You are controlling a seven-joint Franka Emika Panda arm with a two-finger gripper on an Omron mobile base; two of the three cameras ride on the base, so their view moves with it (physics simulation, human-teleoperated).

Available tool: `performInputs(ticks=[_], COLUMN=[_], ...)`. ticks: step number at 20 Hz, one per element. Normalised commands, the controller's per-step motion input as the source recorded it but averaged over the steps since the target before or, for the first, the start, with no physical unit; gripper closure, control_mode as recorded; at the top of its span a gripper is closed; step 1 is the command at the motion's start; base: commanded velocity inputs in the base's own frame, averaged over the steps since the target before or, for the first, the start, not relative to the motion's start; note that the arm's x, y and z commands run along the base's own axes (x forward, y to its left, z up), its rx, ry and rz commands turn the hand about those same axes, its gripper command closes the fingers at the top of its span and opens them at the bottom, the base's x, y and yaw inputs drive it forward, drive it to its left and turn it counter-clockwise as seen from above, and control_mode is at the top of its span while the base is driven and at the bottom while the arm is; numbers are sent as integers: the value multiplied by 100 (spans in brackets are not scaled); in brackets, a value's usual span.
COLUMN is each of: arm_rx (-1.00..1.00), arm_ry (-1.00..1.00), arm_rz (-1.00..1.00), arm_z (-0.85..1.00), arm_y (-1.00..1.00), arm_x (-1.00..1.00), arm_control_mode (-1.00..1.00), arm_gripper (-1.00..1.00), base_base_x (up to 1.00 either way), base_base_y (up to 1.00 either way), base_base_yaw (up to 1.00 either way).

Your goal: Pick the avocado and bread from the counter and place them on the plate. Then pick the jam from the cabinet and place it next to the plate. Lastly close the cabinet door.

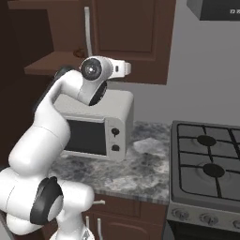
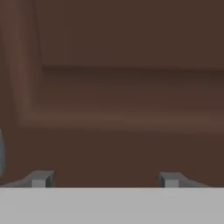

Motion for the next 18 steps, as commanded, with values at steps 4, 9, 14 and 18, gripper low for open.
performInputs(ticks=[4, 9, 14, 18], arm_rx=[0, -1, 0, 0], arm_ry=[14, 4, 0, -2], arm_rz=[-13, -13, -9, 0], arm_z=[3, 0, 1, 11], arm_y=[0, 0, 0, 0], arm_x=[66, 37, -25, -90], arm_control_mode=[-100, -100, -100, -100], arm_gripper=[-100, -100, -100, -100], base_base_x=[0, 0, 0, 0], base_base_y=[0, 0, 0, 0], base_base_yaw=[0, 0, 0, 0])
